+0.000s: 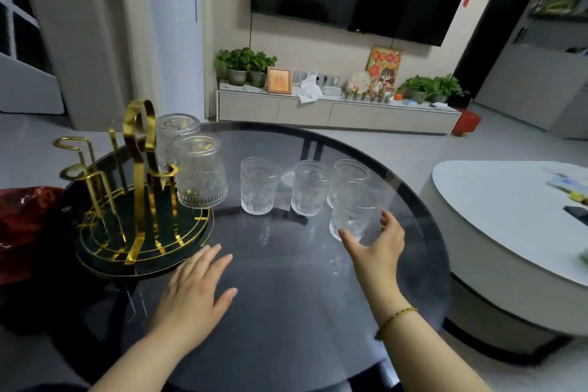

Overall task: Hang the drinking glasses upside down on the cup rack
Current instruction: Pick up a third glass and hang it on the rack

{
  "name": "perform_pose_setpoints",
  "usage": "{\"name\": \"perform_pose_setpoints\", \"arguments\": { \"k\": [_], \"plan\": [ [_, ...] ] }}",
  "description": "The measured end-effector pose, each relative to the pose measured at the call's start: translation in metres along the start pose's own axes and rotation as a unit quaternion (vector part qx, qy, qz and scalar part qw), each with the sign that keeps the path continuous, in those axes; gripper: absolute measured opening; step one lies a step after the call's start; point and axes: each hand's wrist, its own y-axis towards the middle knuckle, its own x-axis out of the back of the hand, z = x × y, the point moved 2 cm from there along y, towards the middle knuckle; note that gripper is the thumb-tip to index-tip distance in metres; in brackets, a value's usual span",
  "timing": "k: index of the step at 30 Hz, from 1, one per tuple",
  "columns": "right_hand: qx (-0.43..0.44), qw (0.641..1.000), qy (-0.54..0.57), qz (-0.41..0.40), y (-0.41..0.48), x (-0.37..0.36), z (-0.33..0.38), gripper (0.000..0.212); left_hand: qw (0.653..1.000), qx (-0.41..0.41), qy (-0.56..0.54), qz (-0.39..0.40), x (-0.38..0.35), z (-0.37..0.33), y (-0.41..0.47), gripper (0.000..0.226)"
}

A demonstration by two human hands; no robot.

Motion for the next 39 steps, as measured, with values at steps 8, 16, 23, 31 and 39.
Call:
{"name": "perform_pose_setpoints", "arguments": {
  "k": [8, 16, 23, 31, 39],
  "plan": [
    [-0.113, 0.987, -0.058, 0.097, 0.028, -0.021, -0.031, 0.108, 0.999, 0.023, 0.017, 0.017, -0.009, 0.002, 0.004, 0.044],
    [-0.133, 0.987, -0.076, 0.044, 0.036, -0.041, -0.038, 0.099, 1.000, 0.020, 0.019, 0.009, -0.014, 0.004, 0.007, 0.043],
    [-0.133, 0.990, -0.039, 0.026, 0.037, -0.043, -0.043, 0.079, 1.000, 0.017, 0.018, 0.003, -0.015, 0.005, 0.007, 0.042],
    [-0.028, 0.996, 0.074, 0.041, 0.016, -0.015, -0.026, 0.074, 1.000, 0.016, 0.009, -0.002, -0.012, 0.003, 0.005, 0.041],
    [0.177, 0.963, 0.039, 0.200, 0.013, 0.018, 0.048, 0.070, 0.995, 0.052, -0.023, -0.080, 0.012, 0.015, -0.014, 0.043]
  ]
}}
